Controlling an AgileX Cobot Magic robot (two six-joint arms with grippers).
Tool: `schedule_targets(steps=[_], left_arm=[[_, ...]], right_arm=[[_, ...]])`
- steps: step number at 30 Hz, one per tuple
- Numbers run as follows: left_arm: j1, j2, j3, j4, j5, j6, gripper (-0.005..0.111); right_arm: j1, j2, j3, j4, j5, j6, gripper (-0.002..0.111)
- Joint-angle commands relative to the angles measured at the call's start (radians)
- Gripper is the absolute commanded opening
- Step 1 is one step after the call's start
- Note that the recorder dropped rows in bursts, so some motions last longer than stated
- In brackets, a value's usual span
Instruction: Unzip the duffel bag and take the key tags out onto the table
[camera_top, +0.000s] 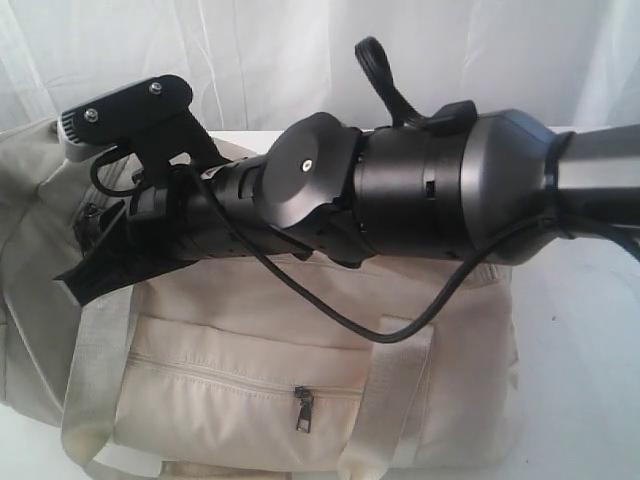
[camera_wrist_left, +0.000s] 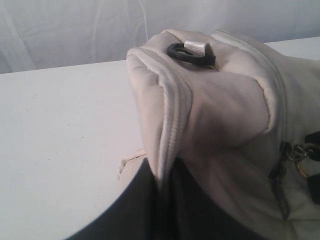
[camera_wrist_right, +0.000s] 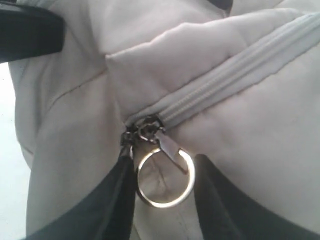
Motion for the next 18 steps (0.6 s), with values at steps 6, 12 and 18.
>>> schedule_targets(steps=[6,12,18], left_arm=[[0.001,-0.026,-0.007,-0.037,-0.121,0.002,0.0],[0.001,-0.026,-0.004,-0.037,-0.121,0.0,0.0],[0.001,-0.026,-0.004,-0.037,-0.121,0.0,0.0]], right_arm=[[-0.006,-0.041,-0.002,-0.007,-0.188,-0.059,0.0],[-0.006,-0.041,-0.002,-0.022,-0.326,-0.101,0.0],[-0.017,-0.041,-0.002,-0.022,-0.497,-0.101,0.0]])
